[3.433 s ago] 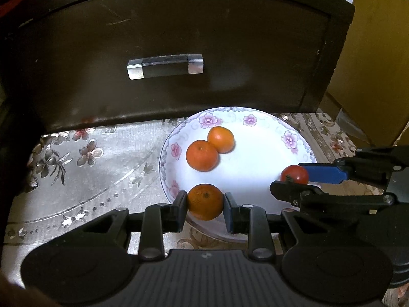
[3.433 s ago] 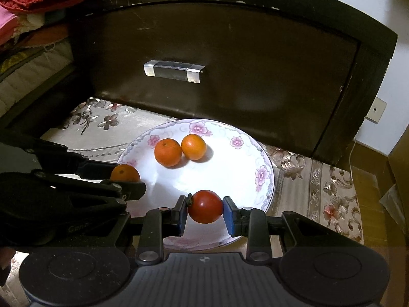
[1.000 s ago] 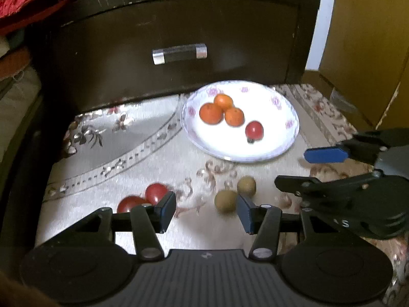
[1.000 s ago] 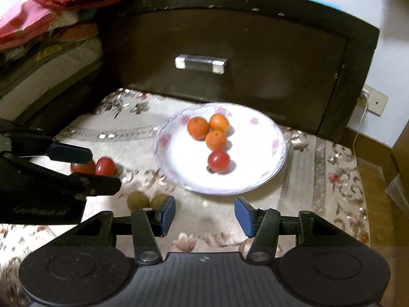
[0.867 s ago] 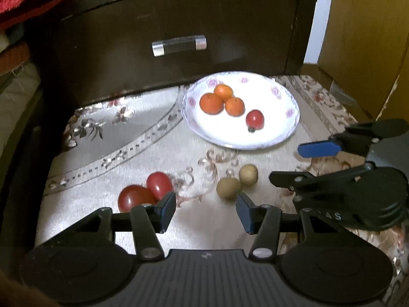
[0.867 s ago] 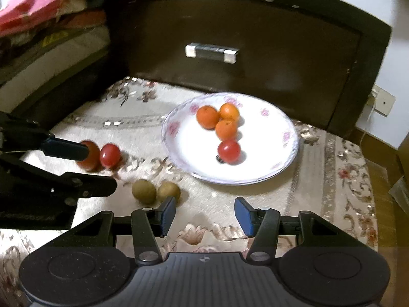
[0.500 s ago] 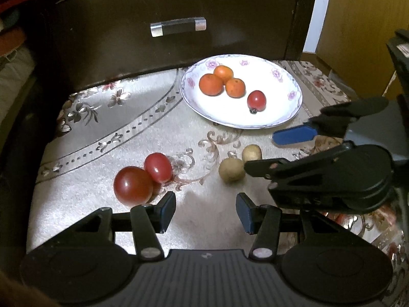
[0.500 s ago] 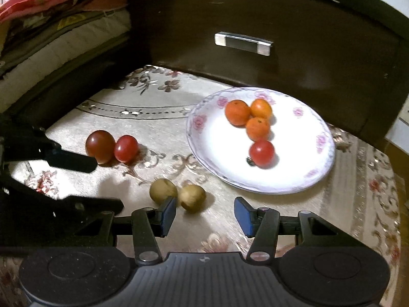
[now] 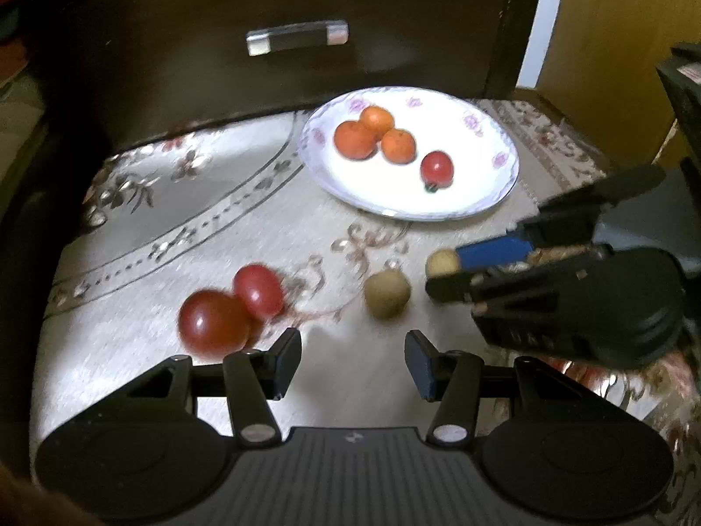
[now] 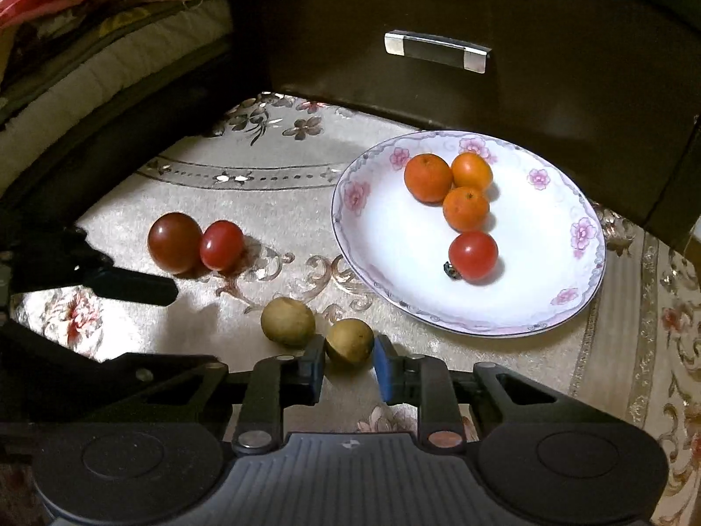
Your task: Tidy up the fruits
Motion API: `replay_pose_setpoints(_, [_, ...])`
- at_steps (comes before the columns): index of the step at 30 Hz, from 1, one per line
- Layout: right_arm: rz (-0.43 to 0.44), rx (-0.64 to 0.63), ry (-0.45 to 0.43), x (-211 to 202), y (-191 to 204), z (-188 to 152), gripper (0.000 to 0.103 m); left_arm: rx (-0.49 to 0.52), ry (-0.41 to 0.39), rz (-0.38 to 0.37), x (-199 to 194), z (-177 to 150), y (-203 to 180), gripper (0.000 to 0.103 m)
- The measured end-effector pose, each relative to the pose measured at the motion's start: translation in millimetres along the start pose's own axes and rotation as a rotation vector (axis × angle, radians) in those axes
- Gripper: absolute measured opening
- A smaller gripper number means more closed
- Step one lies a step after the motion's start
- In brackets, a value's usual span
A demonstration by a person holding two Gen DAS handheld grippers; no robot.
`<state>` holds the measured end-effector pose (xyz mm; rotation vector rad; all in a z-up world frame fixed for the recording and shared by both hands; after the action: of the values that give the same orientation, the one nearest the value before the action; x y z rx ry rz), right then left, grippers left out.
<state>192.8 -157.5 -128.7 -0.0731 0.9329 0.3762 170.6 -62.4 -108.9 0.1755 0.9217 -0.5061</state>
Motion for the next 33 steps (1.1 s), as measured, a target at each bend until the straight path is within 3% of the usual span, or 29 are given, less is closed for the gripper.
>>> replay_pose_setpoints(14, [-0.061,0.076,0.022,-18,-34,-18,0.02,0.013,-0.023,-0.017,37,14,-18,0.056])
replay_pose_setpoints(20, [-0.069,0.065,0.03,-16,-35,-18,0.02,0.004,-0.022,-0.032,34,13,-19,0.036])
replay_pose_setpoints(24, [-0.084,0.058,0.03,-13,-36,-19,0.02,0.003,-0.014,-0.048,30,11,-21,0.034])
replay_pose_setpoints(28, [-0.094,0.059,0.029,-14,-36,-19,0.007,0.021,-0.017,-0.05,23,8,-24,0.034])
replay_pose_setpoints(33, [-0.088,0.067,0.028,-23,-32,-21,0.006,0.028,-0.013,-0.047,11,1,-23,0.034])
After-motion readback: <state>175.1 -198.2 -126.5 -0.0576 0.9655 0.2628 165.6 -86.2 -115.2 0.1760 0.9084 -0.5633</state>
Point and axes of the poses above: each gripper's, at about its wrist camera, not at the fingertips, and x roughly the way its jaws point, y to its left, z to its top, the point moved 8 cm from there along x, roughly the way its jaws point, and after that the axes turned 3 degrees about -x, right-handed, at the moved point
